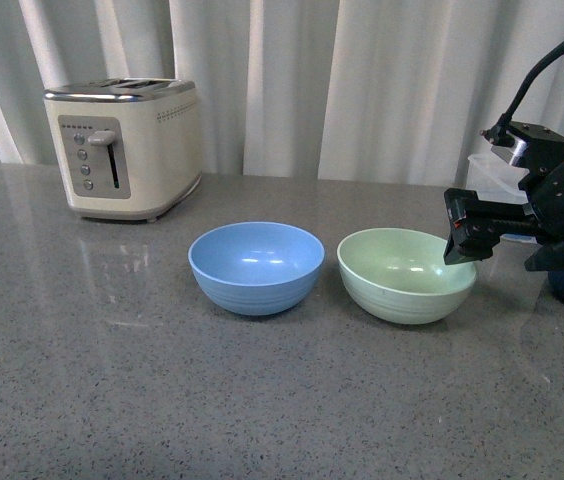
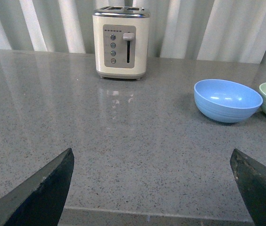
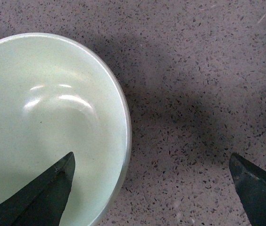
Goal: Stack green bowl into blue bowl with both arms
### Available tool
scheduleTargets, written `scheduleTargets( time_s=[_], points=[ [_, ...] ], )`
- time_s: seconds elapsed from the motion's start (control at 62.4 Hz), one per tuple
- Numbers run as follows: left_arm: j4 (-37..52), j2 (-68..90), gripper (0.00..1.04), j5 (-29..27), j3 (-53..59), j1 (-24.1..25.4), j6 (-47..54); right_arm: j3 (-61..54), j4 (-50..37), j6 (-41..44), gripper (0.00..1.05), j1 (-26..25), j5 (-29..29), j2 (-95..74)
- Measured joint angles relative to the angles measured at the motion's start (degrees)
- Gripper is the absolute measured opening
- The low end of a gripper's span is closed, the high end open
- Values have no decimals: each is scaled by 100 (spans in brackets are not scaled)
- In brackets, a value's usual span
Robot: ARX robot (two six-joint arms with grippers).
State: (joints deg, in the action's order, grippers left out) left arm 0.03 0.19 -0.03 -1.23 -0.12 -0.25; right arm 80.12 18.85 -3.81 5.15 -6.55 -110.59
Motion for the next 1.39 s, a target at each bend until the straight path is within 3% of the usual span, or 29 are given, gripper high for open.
scheduleTargets(
  time_s=[0.528, 0.881, 1.121, 1.393],
  points=[
    [0, 0, 98, 0, 0, 0, 0, 494, -31, 114, 95, 72, 17, -610],
    [0, 0, 98, 0, 0, 0, 0, 610, -59, 127, 44, 68, -15, -745],
    [0, 0, 98, 0, 0, 0, 0, 610, -210, 140, 2, 52, -42, -750],
    [0, 0, 98, 0, 0, 0, 0, 789, 22, 177, 1, -2, -57, -726]
  ],
)
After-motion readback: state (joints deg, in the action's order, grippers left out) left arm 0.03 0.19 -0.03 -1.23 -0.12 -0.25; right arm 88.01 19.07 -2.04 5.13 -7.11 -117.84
